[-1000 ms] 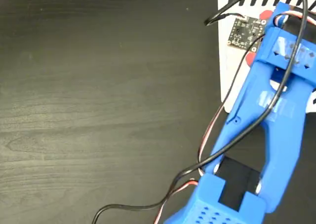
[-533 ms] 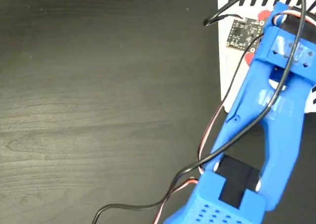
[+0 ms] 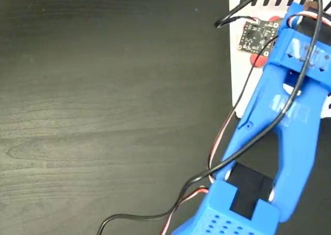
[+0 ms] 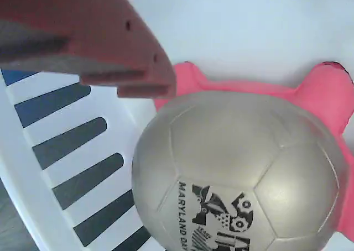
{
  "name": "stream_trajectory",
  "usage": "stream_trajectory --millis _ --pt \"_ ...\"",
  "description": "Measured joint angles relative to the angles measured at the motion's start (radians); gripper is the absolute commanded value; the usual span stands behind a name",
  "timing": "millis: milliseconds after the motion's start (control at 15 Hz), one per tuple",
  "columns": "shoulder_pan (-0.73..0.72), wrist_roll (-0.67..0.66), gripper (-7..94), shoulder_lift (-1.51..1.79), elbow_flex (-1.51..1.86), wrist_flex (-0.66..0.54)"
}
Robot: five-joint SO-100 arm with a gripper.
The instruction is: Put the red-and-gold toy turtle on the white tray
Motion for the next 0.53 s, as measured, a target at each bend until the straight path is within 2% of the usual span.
stream_trajectory --millis 67,267,400,533 --pt "0.0 0.018 1 0.0 0.0 -0.012" --pt "-0.015 0.11 0 0.091 0.041 -0.117" --pt "-0.054 0.175 0 0.262 0.193 -0.279" --pt "-0.16 0.21 0 0.488 0.442 -0.518"
